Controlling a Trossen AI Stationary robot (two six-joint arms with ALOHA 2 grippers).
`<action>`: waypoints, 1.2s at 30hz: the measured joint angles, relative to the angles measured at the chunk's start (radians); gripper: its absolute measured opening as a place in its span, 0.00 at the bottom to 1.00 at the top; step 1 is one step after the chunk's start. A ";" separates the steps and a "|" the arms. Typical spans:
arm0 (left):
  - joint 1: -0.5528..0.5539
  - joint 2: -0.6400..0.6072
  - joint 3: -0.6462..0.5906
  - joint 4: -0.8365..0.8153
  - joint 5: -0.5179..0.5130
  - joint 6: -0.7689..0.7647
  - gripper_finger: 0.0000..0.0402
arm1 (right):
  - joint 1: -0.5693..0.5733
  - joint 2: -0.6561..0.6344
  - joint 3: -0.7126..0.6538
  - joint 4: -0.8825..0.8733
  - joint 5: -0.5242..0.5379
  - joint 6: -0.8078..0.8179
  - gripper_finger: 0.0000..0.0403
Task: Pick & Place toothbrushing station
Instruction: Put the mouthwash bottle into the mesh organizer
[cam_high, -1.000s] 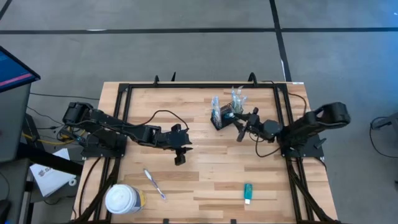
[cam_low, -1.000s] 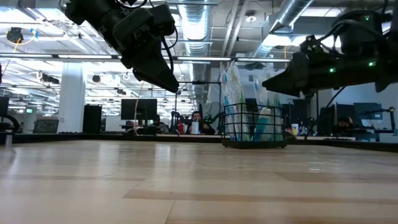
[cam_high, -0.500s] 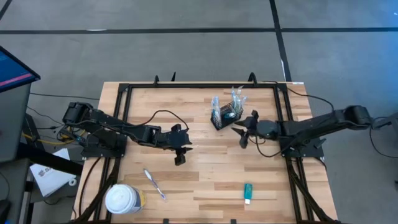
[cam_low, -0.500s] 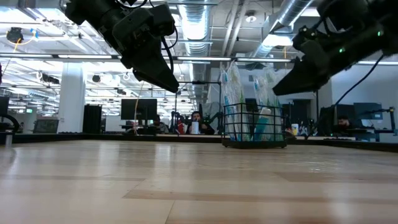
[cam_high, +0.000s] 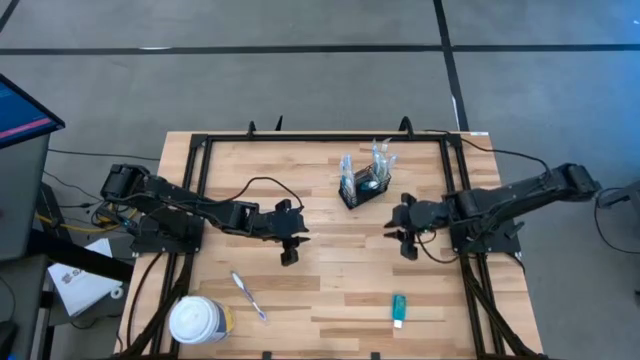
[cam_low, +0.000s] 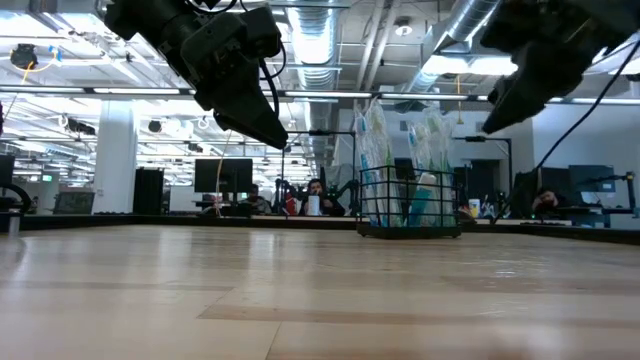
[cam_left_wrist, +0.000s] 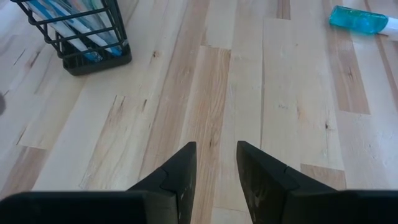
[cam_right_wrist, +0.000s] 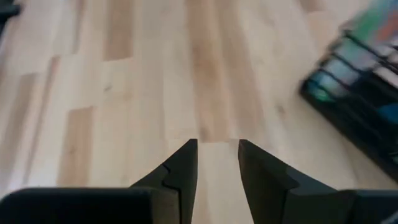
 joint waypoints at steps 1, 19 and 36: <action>0.000 0.000 0.000 0.000 0.000 0.000 0.27 | 0.016 0.009 0.009 0.000 -0.008 -0.003 0.27; 0.000 0.000 0.000 0.005 -0.003 0.000 0.27 | 0.423 0.346 0.279 -0.194 -0.075 -0.278 0.26; 0.000 0.000 0.000 0.014 -0.002 0.000 0.27 | 0.547 0.723 0.614 -0.495 -0.074 -0.510 0.26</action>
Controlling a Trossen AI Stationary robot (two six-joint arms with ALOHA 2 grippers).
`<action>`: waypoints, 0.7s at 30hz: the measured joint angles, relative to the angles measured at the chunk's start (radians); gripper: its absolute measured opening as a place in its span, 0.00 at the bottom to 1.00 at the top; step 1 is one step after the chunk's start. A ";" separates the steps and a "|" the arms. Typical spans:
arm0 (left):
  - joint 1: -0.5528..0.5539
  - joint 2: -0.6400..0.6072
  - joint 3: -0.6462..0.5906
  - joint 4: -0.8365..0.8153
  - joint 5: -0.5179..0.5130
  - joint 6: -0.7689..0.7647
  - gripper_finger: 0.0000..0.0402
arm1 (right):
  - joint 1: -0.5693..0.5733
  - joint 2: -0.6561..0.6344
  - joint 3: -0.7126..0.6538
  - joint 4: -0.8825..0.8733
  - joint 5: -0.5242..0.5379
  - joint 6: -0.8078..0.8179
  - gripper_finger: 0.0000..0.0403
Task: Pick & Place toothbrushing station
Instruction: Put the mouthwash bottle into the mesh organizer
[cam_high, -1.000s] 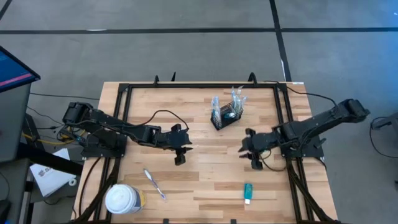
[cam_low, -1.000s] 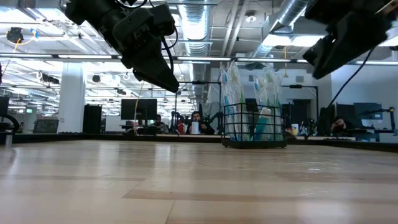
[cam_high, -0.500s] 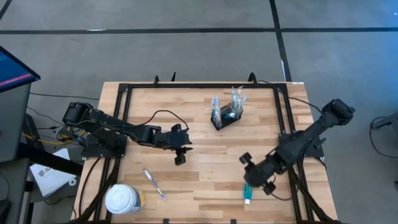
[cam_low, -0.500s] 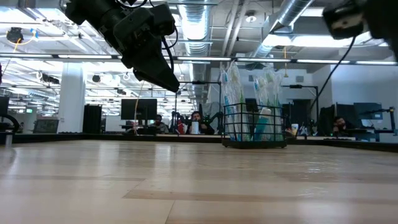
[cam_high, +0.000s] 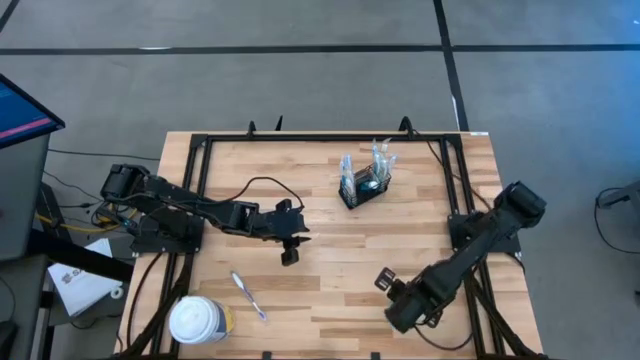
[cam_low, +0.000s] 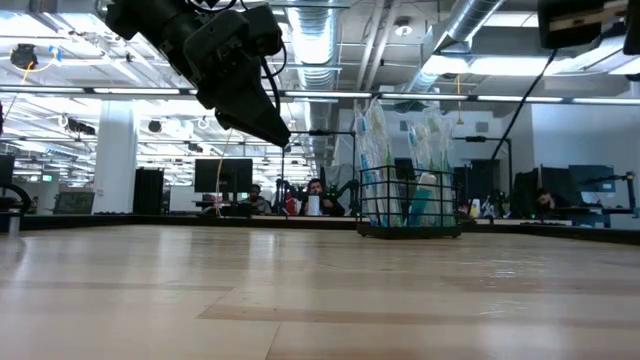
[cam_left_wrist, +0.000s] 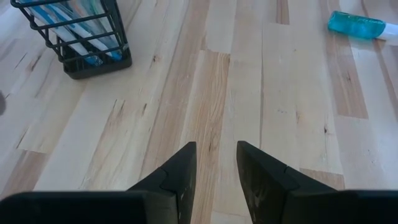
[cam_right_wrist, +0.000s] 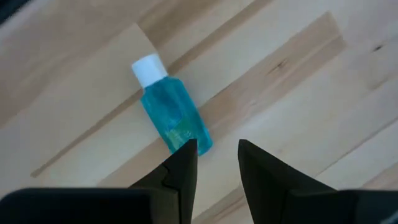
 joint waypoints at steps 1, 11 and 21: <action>0.000 0.000 0.000 0.001 0.000 0.001 0.27 | 0.000 0.022 0.020 -0.026 0.000 0.000 0.26; 0.000 0.000 0.000 0.004 0.004 0.003 0.27 | 0.005 0.161 0.095 -0.105 -0.053 -0.007 0.26; 0.000 0.000 0.000 0.007 0.003 0.003 0.27 | 0.025 0.157 0.095 -0.089 -0.056 0.009 0.26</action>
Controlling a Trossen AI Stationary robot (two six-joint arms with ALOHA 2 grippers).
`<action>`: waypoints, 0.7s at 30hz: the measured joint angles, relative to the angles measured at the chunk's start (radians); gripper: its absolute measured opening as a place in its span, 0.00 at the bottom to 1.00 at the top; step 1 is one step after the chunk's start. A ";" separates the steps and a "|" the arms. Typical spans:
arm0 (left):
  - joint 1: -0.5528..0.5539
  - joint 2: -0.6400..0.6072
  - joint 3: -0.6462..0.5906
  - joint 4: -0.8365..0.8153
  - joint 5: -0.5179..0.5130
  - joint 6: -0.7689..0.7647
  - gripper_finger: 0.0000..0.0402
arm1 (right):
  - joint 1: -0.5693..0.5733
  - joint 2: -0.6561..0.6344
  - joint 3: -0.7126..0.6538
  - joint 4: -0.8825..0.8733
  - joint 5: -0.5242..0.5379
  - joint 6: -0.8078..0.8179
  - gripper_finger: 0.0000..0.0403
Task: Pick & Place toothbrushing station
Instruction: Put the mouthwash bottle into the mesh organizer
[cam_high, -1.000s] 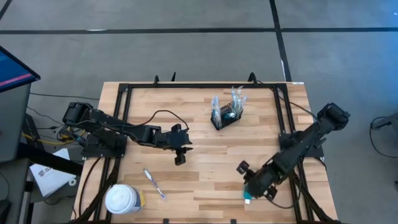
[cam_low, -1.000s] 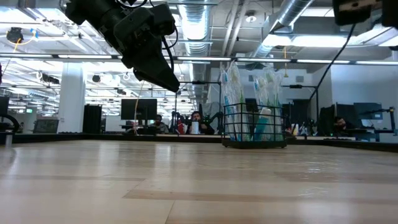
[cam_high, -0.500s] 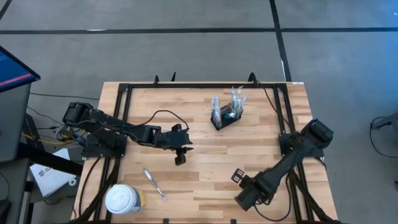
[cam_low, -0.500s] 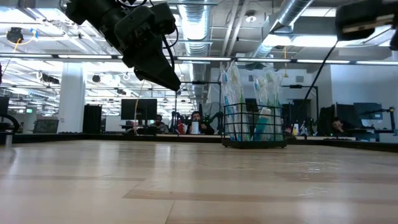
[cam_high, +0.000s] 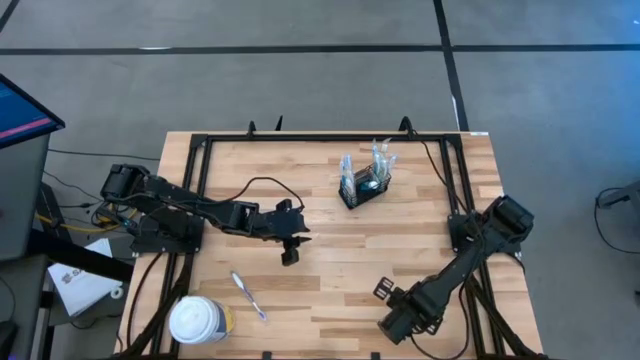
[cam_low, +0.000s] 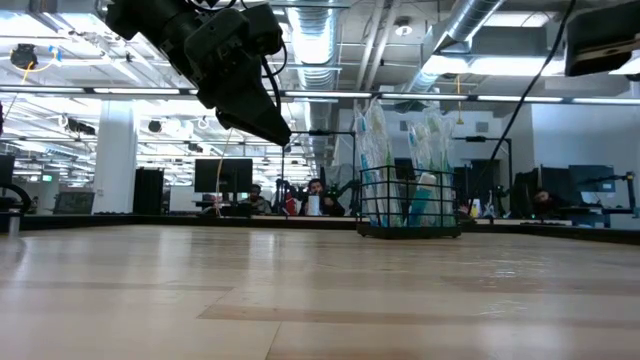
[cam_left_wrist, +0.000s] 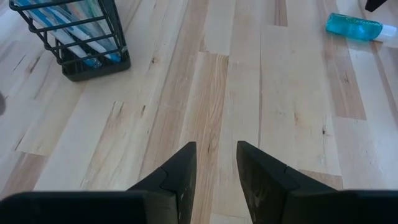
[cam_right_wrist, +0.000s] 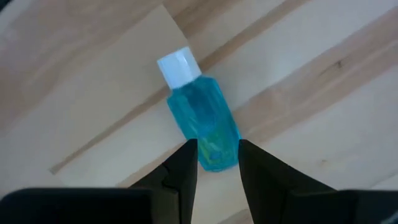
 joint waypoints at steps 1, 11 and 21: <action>0.000 0.000 0.000 0.000 0.000 0.000 0.27 | 0.001 0.000 0.000 0.007 -0.001 0.000 0.26; 0.008 0.000 0.000 0.007 -0.004 0.033 0.27 | 0.009 0.000 -0.002 0.083 -0.078 -0.006 0.26; 0.006 0.000 0.000 0.012 -0.003 0.019 0.27 | 0.056 0.000 -0.005 0.108 -0.074 -0.088 0.26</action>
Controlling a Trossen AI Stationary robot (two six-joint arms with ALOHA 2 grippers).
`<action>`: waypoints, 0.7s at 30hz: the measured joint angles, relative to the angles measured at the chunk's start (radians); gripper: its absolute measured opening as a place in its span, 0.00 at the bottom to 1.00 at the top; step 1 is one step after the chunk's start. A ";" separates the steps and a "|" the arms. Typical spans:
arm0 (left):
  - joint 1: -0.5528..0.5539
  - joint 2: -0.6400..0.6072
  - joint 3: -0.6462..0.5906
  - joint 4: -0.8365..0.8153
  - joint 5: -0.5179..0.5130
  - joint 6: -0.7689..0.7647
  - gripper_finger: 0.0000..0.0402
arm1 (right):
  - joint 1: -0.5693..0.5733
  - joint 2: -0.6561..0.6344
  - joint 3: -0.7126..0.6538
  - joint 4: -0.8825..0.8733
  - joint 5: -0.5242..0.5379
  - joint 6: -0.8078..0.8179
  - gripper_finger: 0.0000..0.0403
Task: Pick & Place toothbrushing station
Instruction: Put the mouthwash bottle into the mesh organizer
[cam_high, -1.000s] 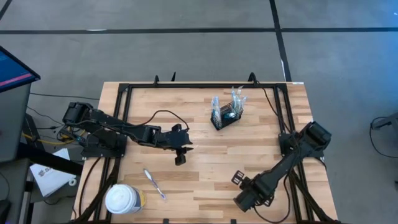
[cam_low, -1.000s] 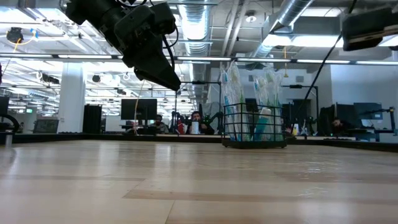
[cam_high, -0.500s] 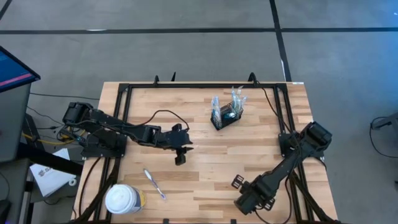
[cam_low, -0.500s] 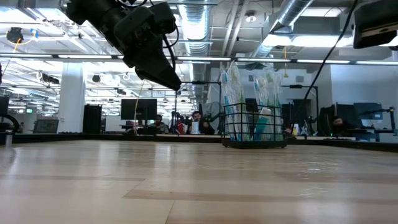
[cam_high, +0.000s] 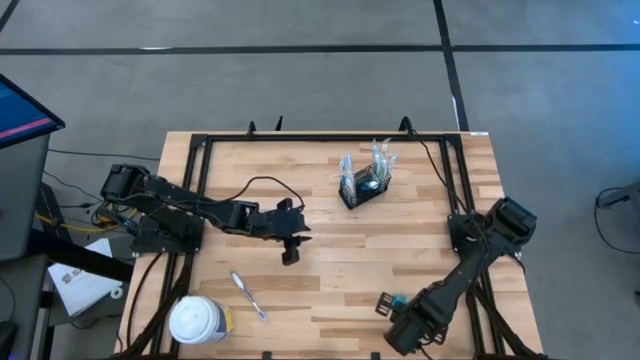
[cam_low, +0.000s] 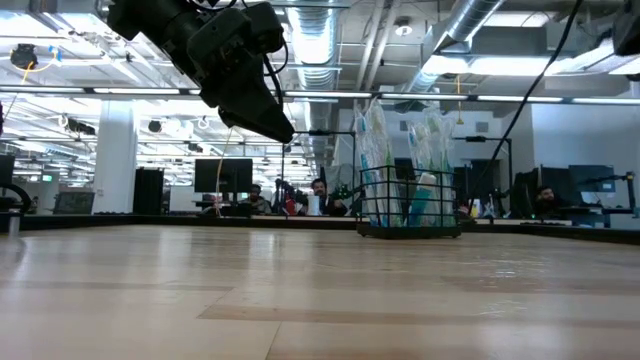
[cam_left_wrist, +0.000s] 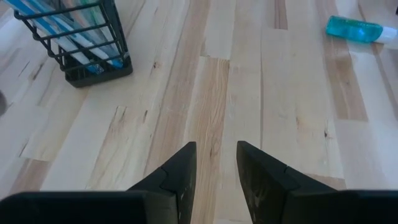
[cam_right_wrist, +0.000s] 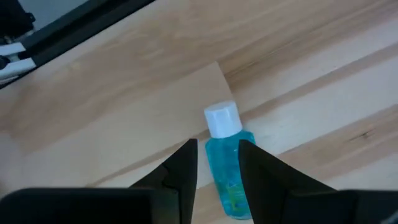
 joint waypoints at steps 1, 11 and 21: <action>0.000 0.000 0.000 0.004 0.000 0.000 0.27 | 0.004 0.000 0.000 0.004 0.006 0.000 0.26; 0.000 0.000 0.000 0.033 0.003 -0.097 0.27 | 0.066 0.000 0.000 0.024 0.059 -0.142 0.26; 0.000 0.000 0.000 0.051 0.003 -0.135 0.27 | 0.058 0.001 -0.043 0.103 0.104 -0.169 0.26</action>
